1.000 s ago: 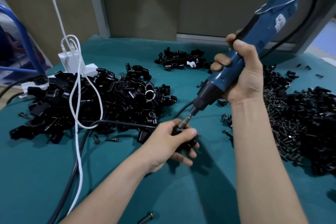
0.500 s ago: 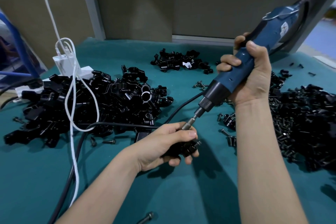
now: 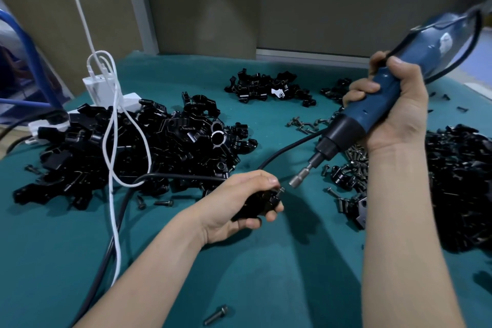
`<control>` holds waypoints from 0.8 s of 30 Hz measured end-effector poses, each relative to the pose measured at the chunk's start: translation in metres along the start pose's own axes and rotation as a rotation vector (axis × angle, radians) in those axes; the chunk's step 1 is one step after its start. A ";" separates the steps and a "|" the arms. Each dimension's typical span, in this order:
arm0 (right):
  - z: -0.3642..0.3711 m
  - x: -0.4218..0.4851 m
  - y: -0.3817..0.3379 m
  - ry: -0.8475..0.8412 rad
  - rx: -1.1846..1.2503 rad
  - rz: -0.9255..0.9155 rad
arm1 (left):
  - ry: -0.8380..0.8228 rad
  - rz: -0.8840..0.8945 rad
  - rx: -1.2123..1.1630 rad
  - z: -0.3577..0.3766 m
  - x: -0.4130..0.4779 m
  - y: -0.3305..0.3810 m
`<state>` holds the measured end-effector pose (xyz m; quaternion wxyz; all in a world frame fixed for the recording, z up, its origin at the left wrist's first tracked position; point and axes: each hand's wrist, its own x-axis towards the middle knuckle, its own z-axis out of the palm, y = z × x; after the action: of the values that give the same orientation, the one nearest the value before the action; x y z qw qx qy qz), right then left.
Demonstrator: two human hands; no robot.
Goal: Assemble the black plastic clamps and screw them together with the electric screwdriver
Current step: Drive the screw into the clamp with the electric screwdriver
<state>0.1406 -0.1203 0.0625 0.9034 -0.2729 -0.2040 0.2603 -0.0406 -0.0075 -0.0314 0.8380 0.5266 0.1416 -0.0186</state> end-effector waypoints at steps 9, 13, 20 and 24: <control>0.012 -0.002 0.012 -0.030 0.013 0.069 | -0.020 -0.007 0.001 0.001 0.000 -0.003; 0.012 -0.002 0.011 -0.045 0.027 0.081 | -0.027 -0.027 -0.024 0.002 0.001 -0.005; 0.012 -0.002 0.013 -0.059 -0.024 0.070 | -0.018 -0.046 -0.035 0.003 0.002 -0.007; 0.014 -0.003 0.015 -0.073 -0.024 0.077 | -0.011 -0.052 -0.032 0.002 0.002 -0.008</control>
<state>0.1258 -0.1055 0.0637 0.8814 -0.2819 -0.2291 0.3020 -0.0395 -0.0127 -0.0380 0.8463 0.5093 0.1510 -0.0410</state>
